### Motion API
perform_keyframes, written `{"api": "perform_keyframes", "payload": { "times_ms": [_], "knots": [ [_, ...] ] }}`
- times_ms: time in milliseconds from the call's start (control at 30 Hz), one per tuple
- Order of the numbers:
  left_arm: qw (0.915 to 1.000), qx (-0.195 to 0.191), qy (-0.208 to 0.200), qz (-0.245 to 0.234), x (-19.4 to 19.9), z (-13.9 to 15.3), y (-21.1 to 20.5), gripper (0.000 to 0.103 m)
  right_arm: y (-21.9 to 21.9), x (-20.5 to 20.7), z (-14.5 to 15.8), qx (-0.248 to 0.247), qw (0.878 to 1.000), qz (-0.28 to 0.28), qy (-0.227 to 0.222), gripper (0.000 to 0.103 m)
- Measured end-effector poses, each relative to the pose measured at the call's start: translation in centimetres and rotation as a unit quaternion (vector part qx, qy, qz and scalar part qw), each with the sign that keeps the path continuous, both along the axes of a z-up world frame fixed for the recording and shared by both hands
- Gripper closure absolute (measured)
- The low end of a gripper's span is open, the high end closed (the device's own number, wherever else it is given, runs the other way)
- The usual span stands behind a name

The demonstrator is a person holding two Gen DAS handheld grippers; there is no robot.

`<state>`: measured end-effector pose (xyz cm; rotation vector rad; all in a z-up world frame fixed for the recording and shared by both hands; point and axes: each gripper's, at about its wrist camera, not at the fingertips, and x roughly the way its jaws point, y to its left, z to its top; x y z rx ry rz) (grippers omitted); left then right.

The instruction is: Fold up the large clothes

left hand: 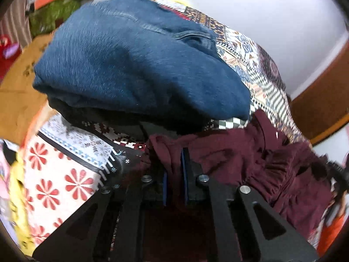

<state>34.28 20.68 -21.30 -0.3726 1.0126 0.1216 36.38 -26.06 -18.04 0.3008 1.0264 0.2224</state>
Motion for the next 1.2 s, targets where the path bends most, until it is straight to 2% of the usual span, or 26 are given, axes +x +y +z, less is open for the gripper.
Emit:
{"api": "perform_keyframes", "payload": {
  "times_ms": [67,200,267,333,400,600,700,833,1000,1033,1100,1200],
  "knots": [
    [0.9998,0.015,0.003,-0.008,-0.4,0.6,-0.4,0.091,0.1,-0.7,0.9,-0.022,1.0,0.002,-0.004,0.078],
    [0.9993,0.02,-0.004,-0.031,-2.1,2.3,-1.4,0.083,0.5,-1.9,2.8,-0.044,0.999,0.008,-0.029,0.064],
    [0.9989,0.022,-0.011,-0.04,-3.1,3.4,-1.9,0.076,0.6,-3.1,3.8,-0.047,0.998,0.014,-0.042,0.063],
    [0.9983,0.034,-0.029,-0.039,-4.1,4.8,-2.4,0.059,0.9,-4.1,4.7,-0.049,0.997,0.023,-0.05,0.062],
    [0.9972,0.04,-0.049,-0.041,-4.8,6.0,-2.9,0.051,1.4,-4.9,5.3,-0.05,0.997,0.031,-0.057,0.062],
    [0.9928,0.057,-0.071,-0.078,-6.4,7.8,-5.4,0.046,3.8,-6.9,6.1,-0.064,0.993,0.061,-0.077,0.062],
    [0.9911,0.063,-0.061,-0.1,-6.8,7.1,-7.0,0.042,5.6,-7.8,6.2,-0.068,0.991,0.079,-0.081,0.062],
    [0.99,0.052,-0.034,-0.127,-6.6,4.8,-9.2,0.042,8.8,-8.7,5.3,-0.061,0.988,0.12,-0.077,0.061],
    [0.9887,0.038,-0.002,-0.145,-6.3,1.0,-12.1,0.04,12.7,-9.6,1.7,-0.061,0.982,0.173,-0.039,0.061],
    [0.9886,0.038,0.009,-0.146,-6.2,0.1,-12.5,0.04,13.6,-9.7,0.3,-0.067,0.98,0.185,-0.02,0.061],
    [0.9875,0.053,0.026,-0.146,-6.3,-1.6,-13.3,0.04,14.5,-9.9,-1.2,-0.087,0.977,0.194,-0.009,0.061],
    [0.986,0.071,0.025,-0.149,-6.9,-2.0,-13.7,0.04,15.4,-10.7,-2.2,-0.13,0.969,0.208,-0.026,0.058]
  ]
}}
